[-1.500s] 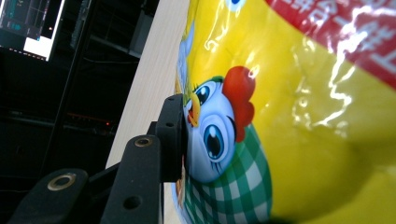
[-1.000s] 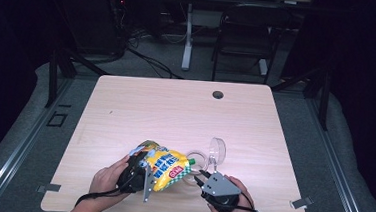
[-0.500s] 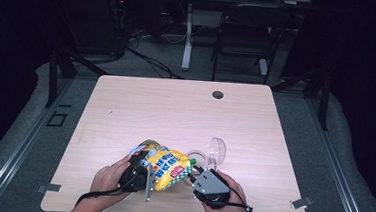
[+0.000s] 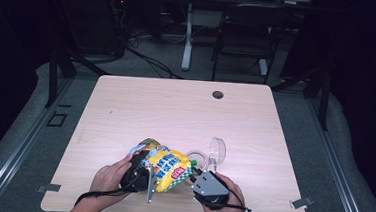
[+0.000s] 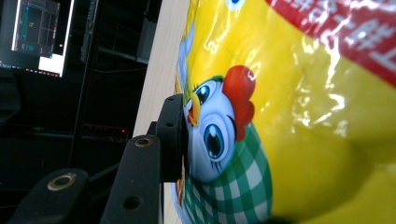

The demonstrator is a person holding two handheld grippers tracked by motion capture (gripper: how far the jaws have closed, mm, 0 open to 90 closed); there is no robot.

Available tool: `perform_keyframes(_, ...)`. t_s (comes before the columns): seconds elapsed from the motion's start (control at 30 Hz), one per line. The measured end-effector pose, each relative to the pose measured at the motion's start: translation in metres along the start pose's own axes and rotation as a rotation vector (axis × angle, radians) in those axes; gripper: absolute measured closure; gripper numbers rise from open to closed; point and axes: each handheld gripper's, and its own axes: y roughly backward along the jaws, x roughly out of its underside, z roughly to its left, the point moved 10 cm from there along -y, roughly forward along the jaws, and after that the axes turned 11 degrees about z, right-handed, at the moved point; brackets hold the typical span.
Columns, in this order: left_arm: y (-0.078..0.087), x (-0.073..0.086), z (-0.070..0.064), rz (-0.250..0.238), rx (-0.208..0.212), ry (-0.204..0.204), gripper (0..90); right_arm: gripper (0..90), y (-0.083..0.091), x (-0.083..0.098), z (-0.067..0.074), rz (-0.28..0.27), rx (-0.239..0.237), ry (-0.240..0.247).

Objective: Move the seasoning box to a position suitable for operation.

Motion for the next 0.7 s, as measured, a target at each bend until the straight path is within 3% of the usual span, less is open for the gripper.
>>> perform_keyframes(0.43,0.0015,-0.0010,0.0030,0.008,-0.042,-0.041,63.4,83.5,0.0007,0.0002,0.0018,-0.001,-0.011,-0.002)
perform_keyframes(0.7,0.0012,0.0001,0.0057,0.019,-0.064,-0.061,63.6,88.5,-0.0007,0.0008,0.0048,0.016,0.023,0.048)
